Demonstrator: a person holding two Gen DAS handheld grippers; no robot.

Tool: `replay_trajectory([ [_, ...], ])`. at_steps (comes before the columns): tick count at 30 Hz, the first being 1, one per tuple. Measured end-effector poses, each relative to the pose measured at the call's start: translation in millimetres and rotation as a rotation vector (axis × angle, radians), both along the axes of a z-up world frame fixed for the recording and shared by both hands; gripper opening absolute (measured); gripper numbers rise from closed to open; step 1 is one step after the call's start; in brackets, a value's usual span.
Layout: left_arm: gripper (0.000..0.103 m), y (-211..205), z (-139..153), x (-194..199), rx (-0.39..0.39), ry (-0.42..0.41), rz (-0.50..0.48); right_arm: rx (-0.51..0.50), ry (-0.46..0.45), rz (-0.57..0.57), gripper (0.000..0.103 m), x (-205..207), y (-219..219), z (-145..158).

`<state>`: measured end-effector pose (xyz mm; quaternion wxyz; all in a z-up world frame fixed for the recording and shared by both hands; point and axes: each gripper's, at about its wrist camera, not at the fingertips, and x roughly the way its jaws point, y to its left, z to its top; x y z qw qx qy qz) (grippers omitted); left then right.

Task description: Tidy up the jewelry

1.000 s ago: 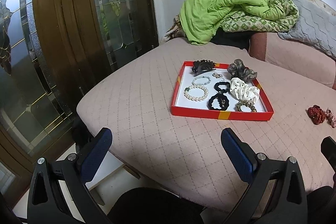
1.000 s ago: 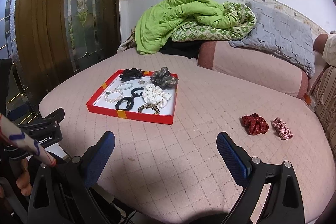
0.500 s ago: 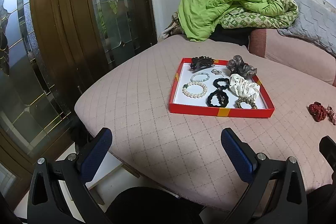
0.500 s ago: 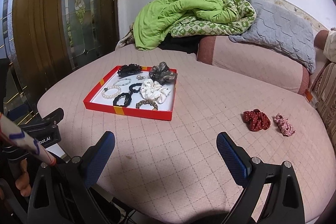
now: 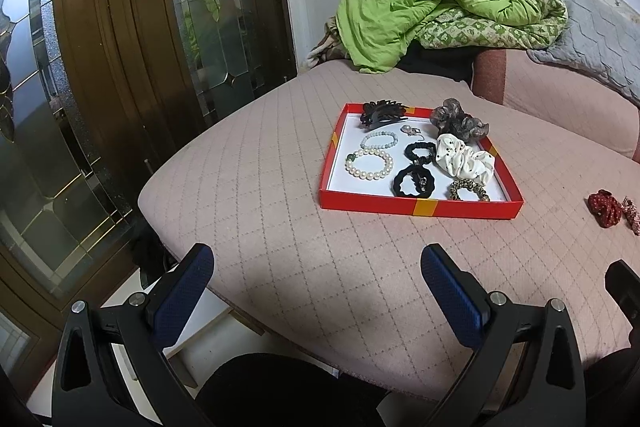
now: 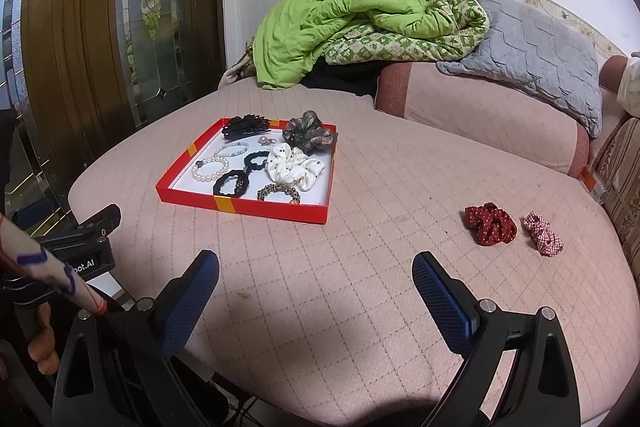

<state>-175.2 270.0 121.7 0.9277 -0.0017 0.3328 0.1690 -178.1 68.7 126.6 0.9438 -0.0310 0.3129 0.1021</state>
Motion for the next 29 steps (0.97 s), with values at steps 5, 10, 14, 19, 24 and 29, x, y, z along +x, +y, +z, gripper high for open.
replay_trajectory([
  [5,0.103,-1,-1,0,-0.010,0.004,-0.004,-0.003,0.001,-0.002,0.099,0,0,0],
  [10,0.103,-2,-2,1,-0.011,0.004,-0.011,-0.008,0.000,-0.008,0.099,-2,0,0],
  [14,0.103,-2,-2,1,-0.018,0.003,-0.009,-0.010,0.000,-0.007,0.099,-3,0,1],
  [19,0.103,0,-2,0,-0.026,0.003,-0.010,-0.016,-0.004,-0.008,0.099,-6,-1,4],
  [24,0.103,-1,-2,0,-0.031,0.014,-0.012,-0.023,-0.011,-0.013,0.099,-10,-1,7],
  [29,0.103,-14,0,0,-0.029,0.033,-0.081,-0.015,-0.028,-0.038,0.099,-16,-11,13],
])
